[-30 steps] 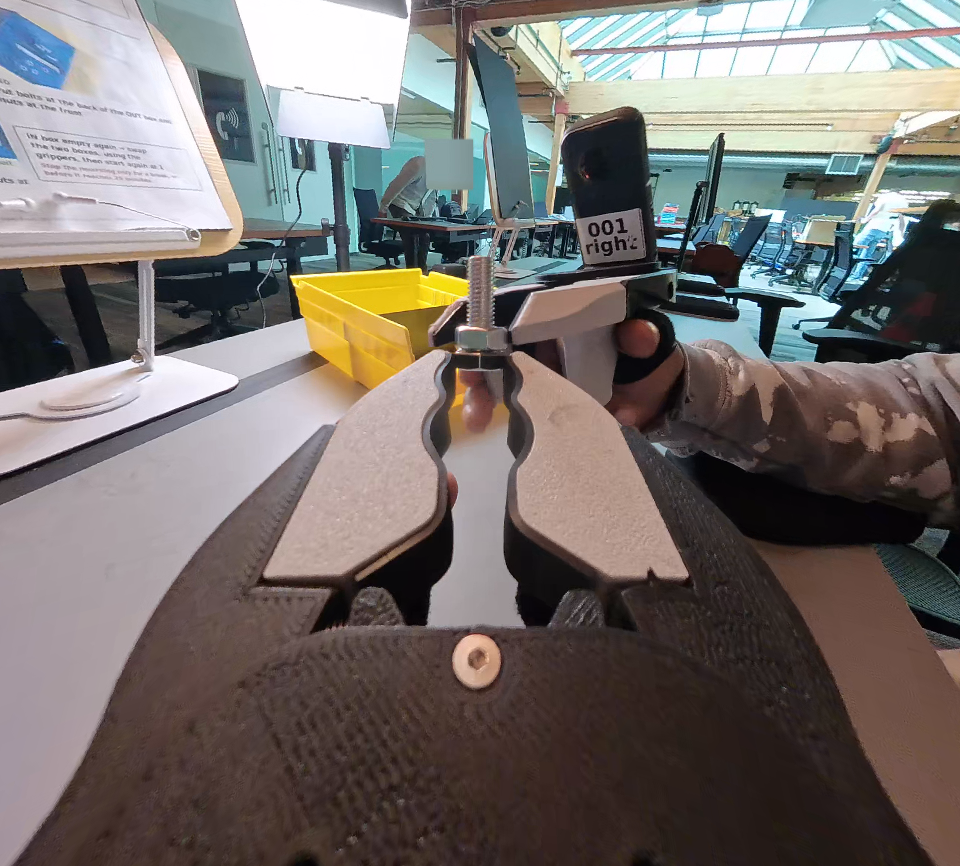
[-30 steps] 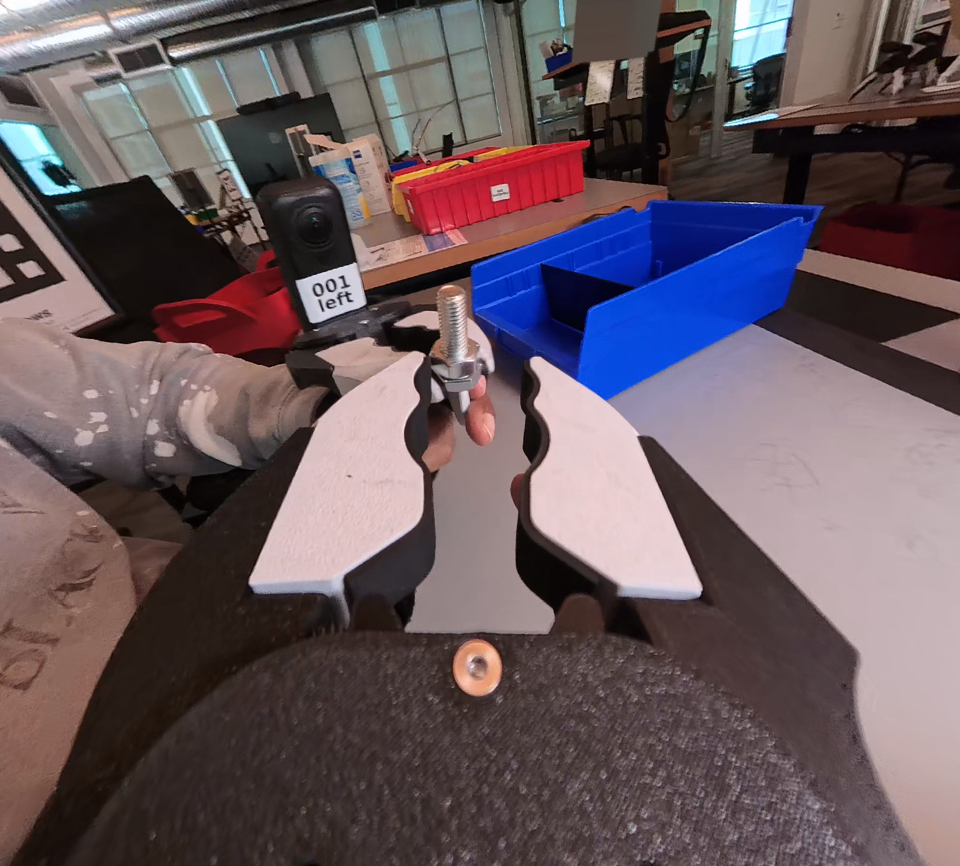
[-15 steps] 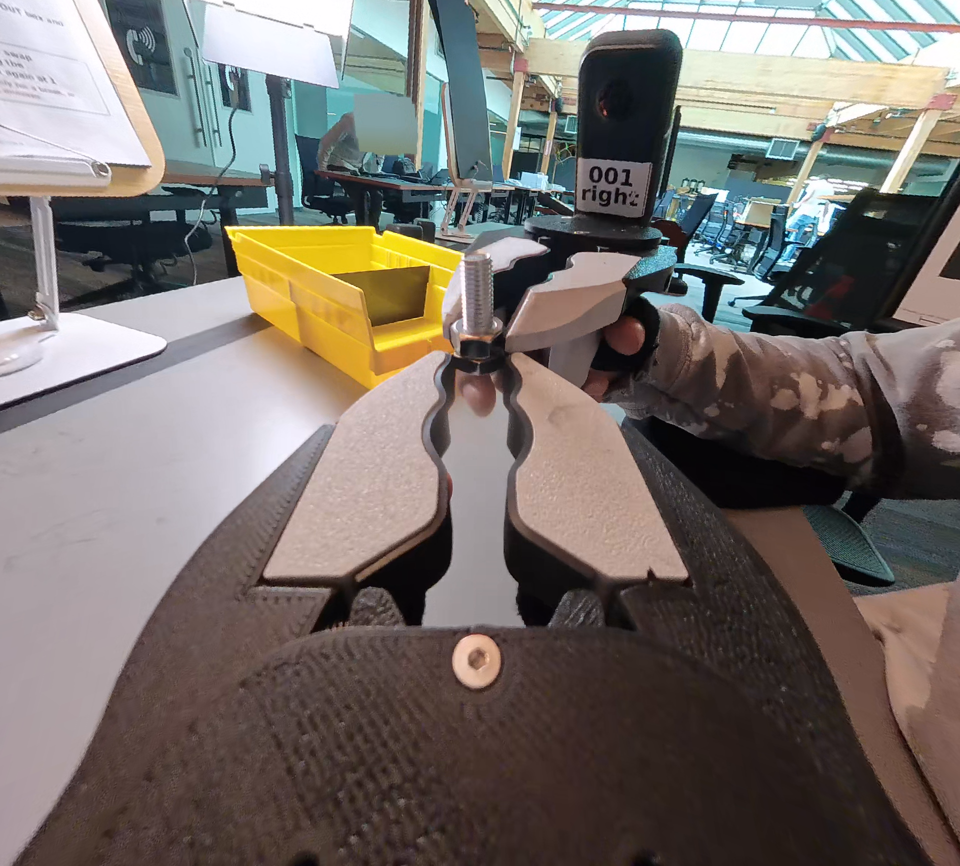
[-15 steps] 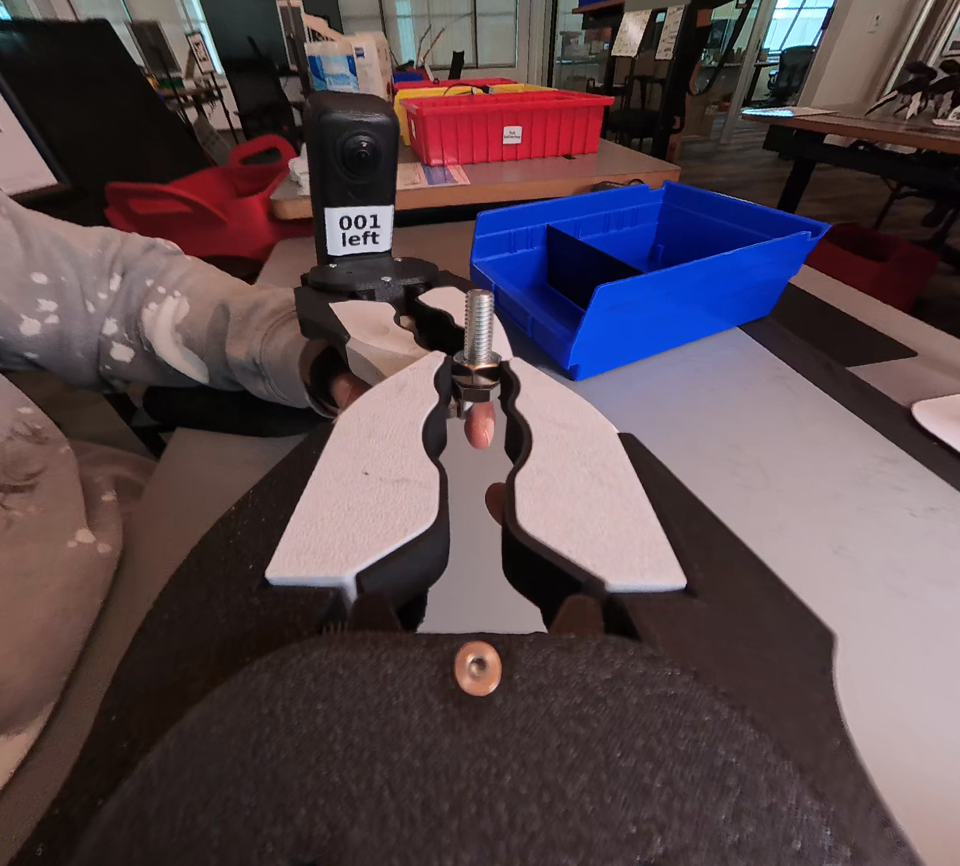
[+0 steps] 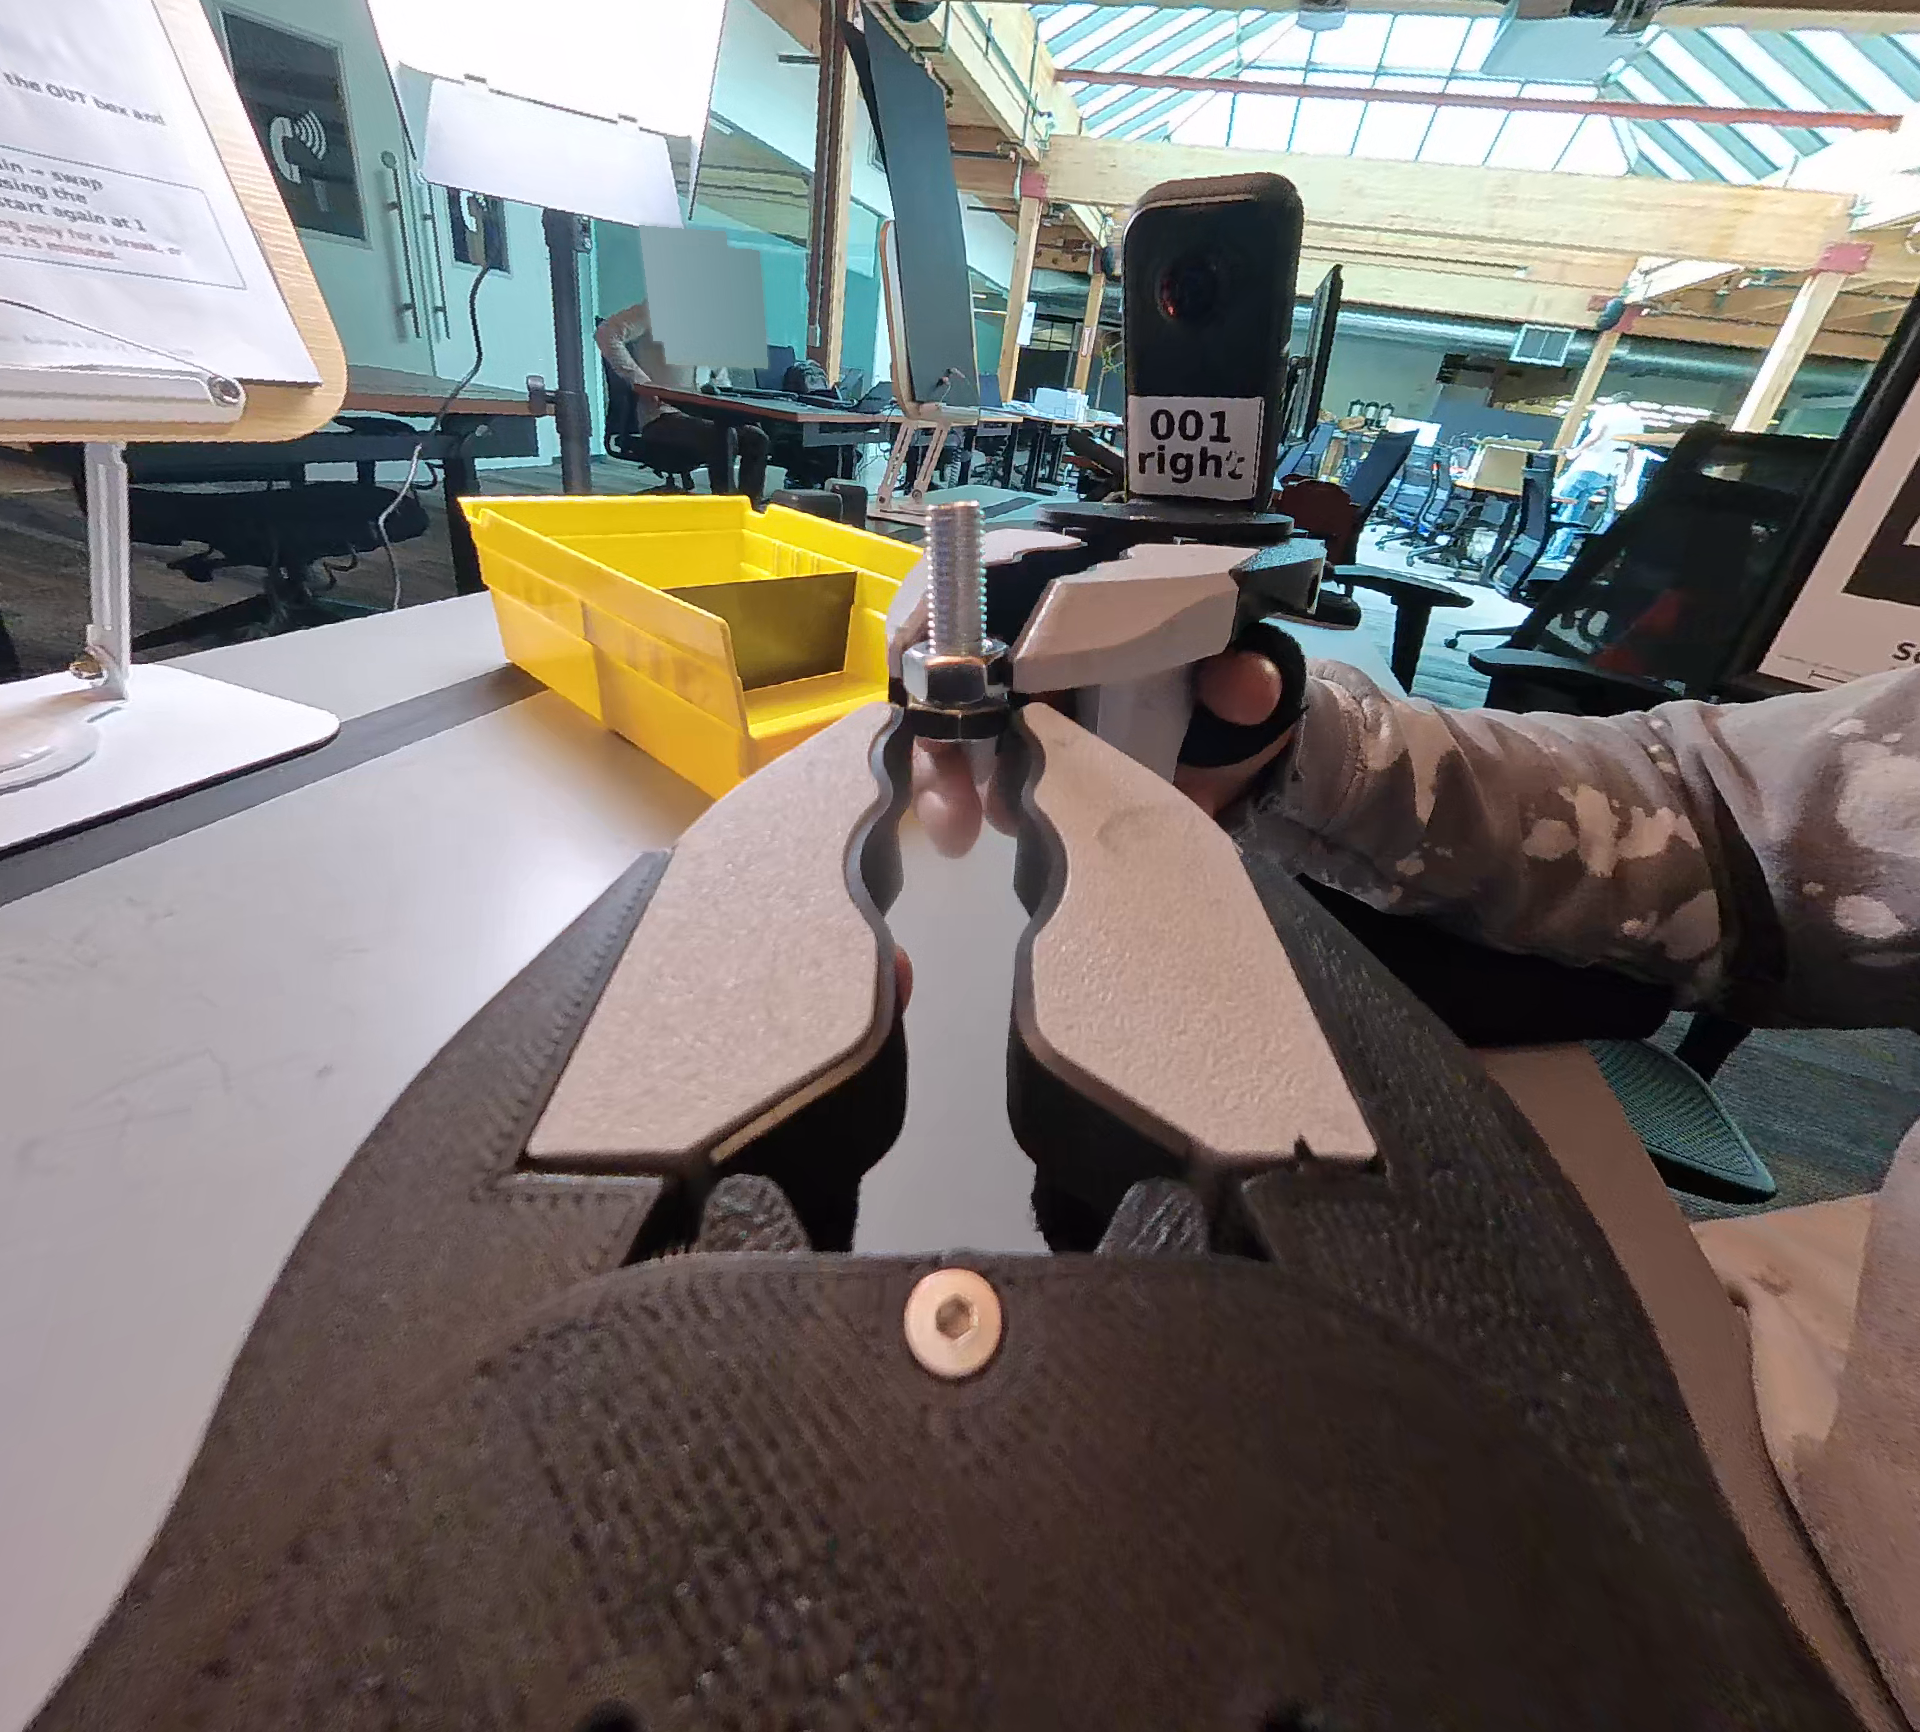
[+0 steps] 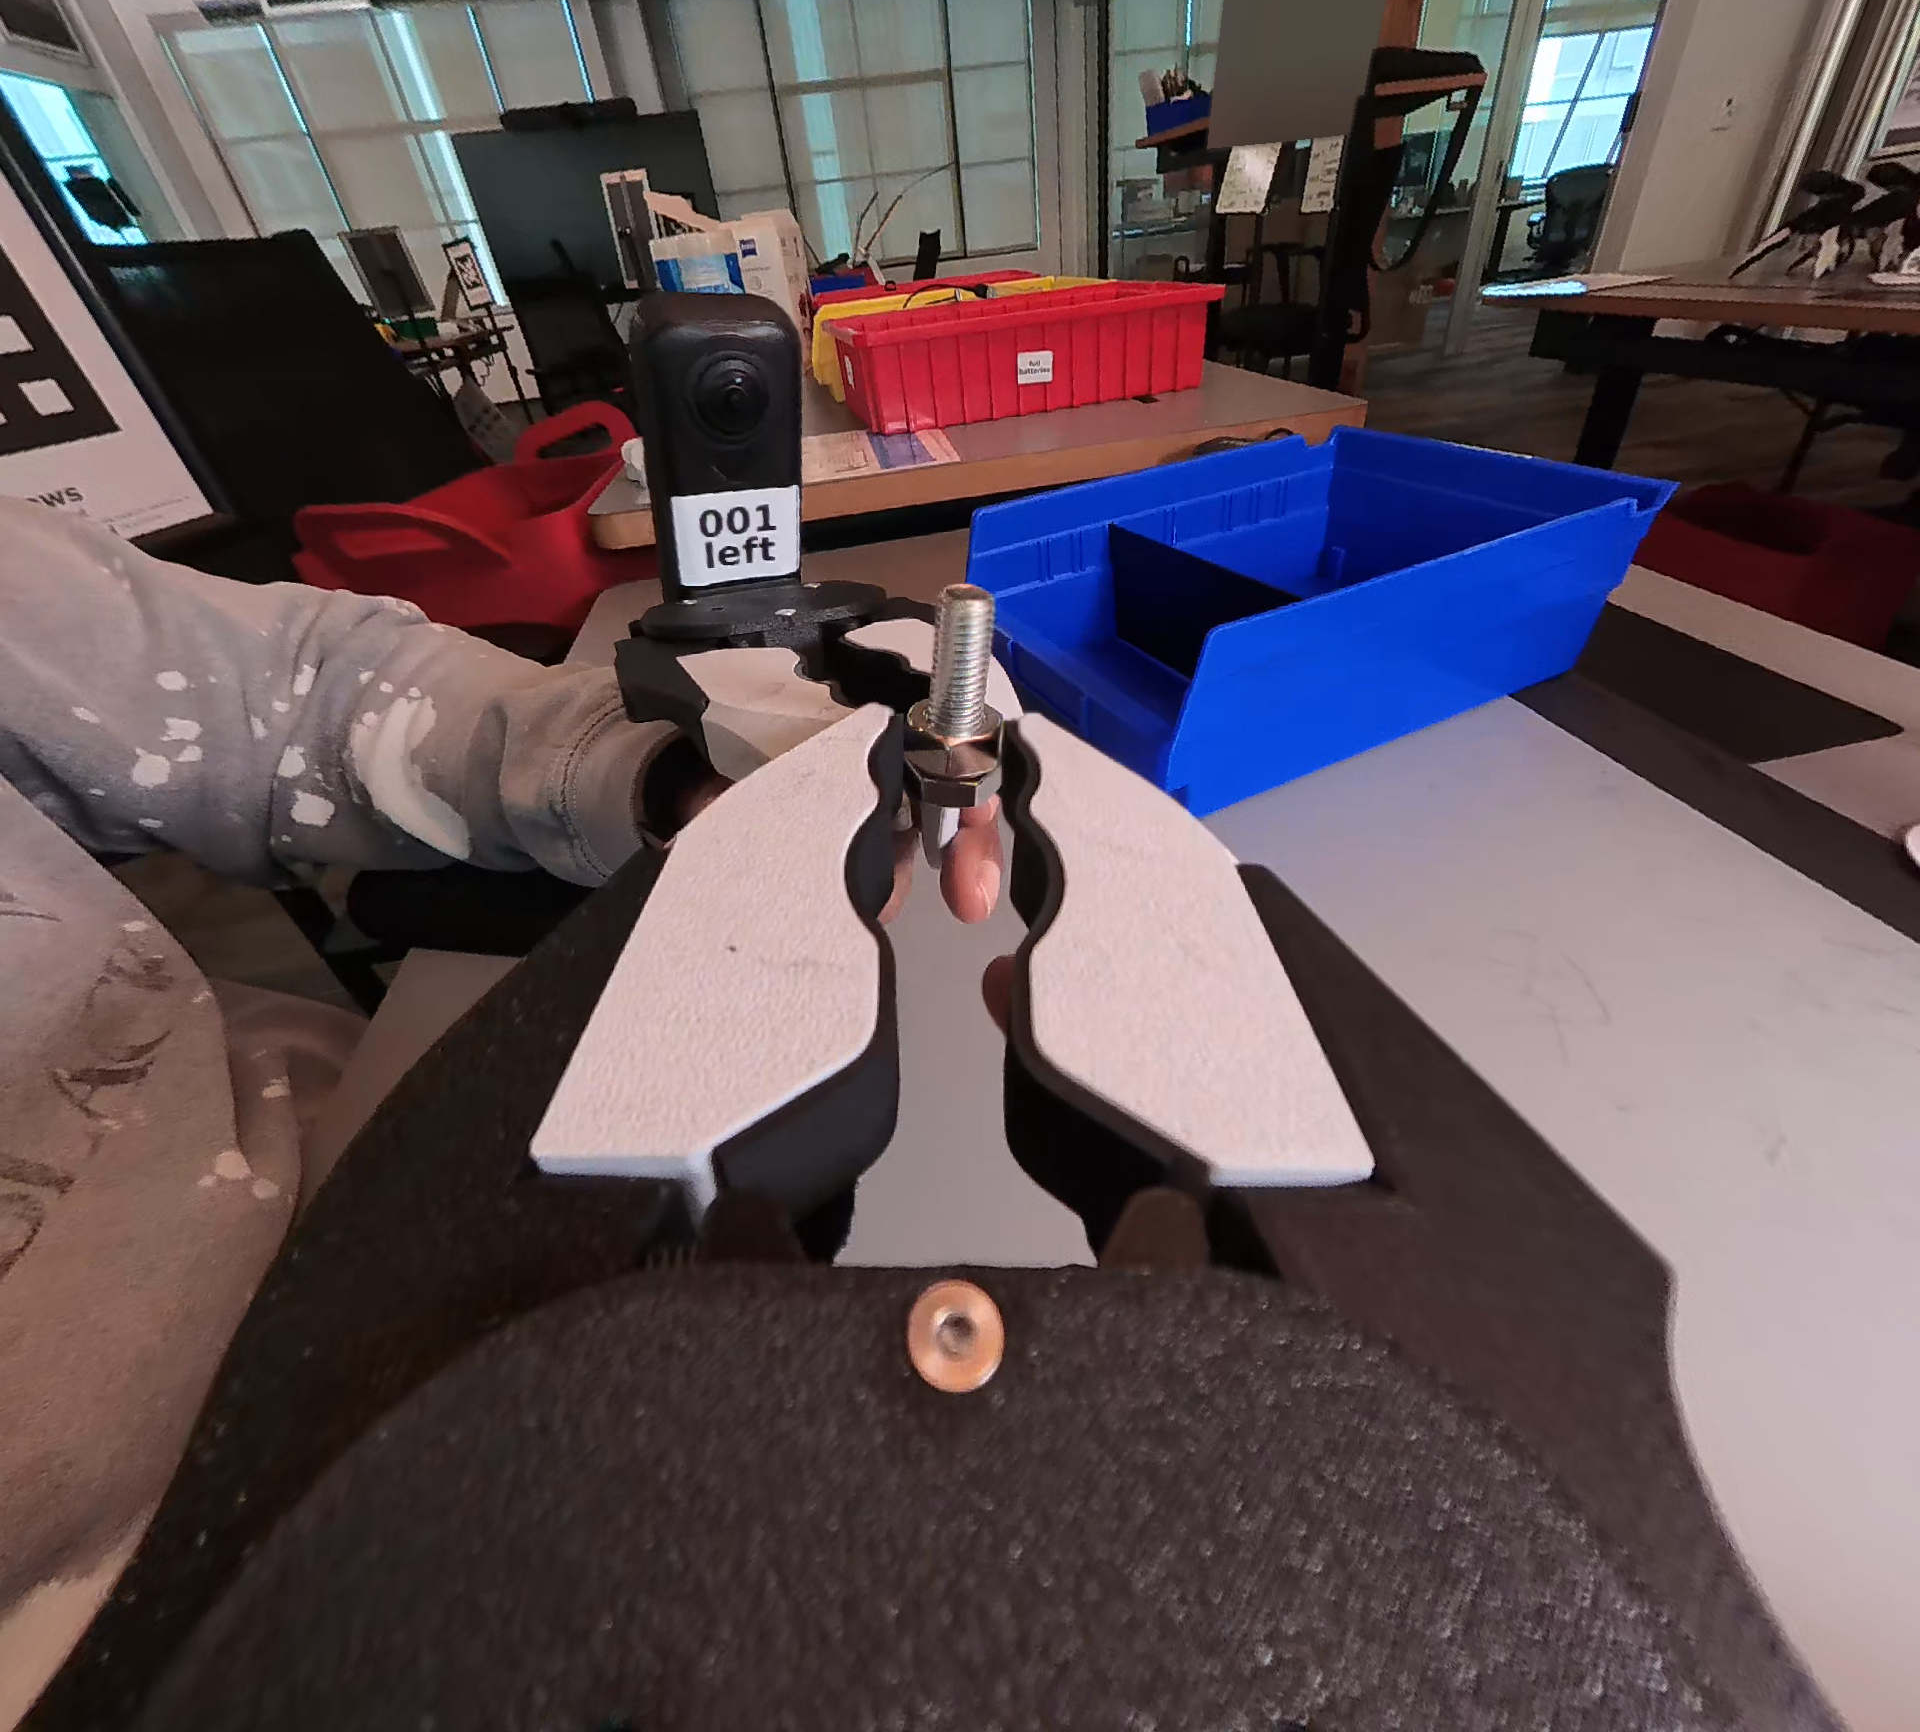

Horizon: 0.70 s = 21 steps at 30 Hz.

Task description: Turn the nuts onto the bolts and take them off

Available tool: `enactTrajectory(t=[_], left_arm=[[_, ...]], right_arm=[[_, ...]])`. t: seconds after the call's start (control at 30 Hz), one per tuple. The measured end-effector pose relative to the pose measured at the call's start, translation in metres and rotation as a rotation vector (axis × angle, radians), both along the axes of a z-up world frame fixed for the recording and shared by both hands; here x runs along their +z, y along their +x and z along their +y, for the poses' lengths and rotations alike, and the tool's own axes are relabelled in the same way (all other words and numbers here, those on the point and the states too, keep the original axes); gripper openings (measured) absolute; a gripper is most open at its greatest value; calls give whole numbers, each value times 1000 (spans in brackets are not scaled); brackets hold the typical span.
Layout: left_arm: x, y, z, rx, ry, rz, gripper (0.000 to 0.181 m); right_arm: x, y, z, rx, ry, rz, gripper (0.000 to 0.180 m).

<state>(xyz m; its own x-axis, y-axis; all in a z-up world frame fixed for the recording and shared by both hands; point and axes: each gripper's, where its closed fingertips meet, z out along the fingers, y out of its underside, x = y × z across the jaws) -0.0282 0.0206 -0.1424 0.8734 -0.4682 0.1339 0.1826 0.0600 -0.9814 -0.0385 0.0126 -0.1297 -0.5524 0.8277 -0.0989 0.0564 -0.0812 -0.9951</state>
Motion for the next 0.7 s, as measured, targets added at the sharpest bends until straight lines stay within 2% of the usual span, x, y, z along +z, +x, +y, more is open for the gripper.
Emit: enactTrajectory(t=[0.2,0.33,0.7], left_arm=[[-2,10,-3,-69,-10,18,18],[-5,14,-3,-84,-18,29,18],[-3,10,-2,-59,-2,12,18]], right_arm=[[12,5,5,22,-52,18,24],[12,11,0,59,-11,20,9],[13,7,1,14,-5,42,9]])
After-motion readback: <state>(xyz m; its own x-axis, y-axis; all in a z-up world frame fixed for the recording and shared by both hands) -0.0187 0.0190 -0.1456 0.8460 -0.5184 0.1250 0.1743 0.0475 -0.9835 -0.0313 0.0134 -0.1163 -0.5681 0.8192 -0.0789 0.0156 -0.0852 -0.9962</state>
